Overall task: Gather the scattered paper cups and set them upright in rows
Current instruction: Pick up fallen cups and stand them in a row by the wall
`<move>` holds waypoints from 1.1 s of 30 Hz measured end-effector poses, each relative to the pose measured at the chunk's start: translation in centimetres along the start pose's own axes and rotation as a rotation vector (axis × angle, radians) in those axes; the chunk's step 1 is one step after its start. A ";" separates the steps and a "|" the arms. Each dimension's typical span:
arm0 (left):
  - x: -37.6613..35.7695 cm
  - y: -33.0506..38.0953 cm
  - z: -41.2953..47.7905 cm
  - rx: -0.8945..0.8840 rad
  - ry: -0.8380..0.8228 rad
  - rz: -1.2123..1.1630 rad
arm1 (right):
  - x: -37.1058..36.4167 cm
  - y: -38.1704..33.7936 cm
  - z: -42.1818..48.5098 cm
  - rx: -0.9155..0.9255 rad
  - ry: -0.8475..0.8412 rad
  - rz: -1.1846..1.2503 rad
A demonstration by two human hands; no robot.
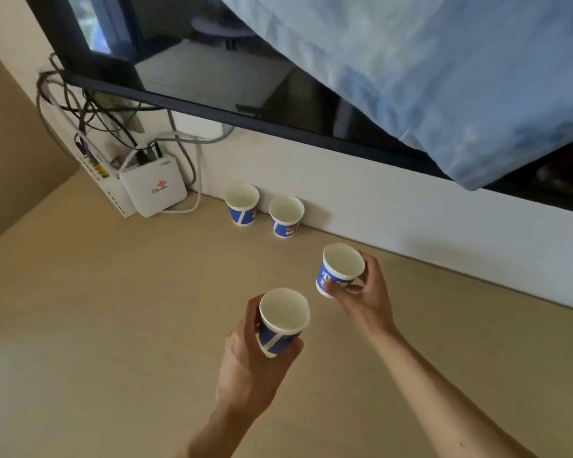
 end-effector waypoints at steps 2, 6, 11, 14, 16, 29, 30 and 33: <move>-0.8 -0.6 0.8 -0.023 -0.015 -0.021 | -1.1 0.4 2.2 0.043 0.007 -0.005; -2.1 -1.5 2.0 -0.064 -0.045 -0.044 | -2.4 1.0 5.8 0.101 0.041 -0.024; -2.9 -2.7 3.3 -0.092 -0.037 -0.064 | -3.5 1.4 8.5 0.161 0.103 -0.058; -2.7 -2.9 3.8 -0.099 -0.018 -0.101 | -4.2 1.5 9.1 0.186 0.124 -0.077; -2.6 -3.0 3.9 -0.099 -0.008 -0.106 | -4.3 1.5 9.1 0.197 0.138 -0.089; -2.7 -2.5 5.1 -0.142 -0.017 0.001 | -3.5 1.6 8.9 0.186 0.194 -0.114; -2.8 -2.4 5.2 -0.140 -0.016 0.001 | -3.2 1.5 8.6 0.190 0.196 -0.126; -3.1 -2.2 5.6 -0.118 -0.015 -0.009 | -1.1 1.0 6.5 0.239 0.250 -0.175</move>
Point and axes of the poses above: each hand's wrist, its own z-axis towards the middle knuckle, its own x-axis out of the back of the hand, y = z × x, the point moved 10 cm from there along z, towards the middle knuckle, and after that the axes turned 6 degrees about y, right-handed, at the moved point
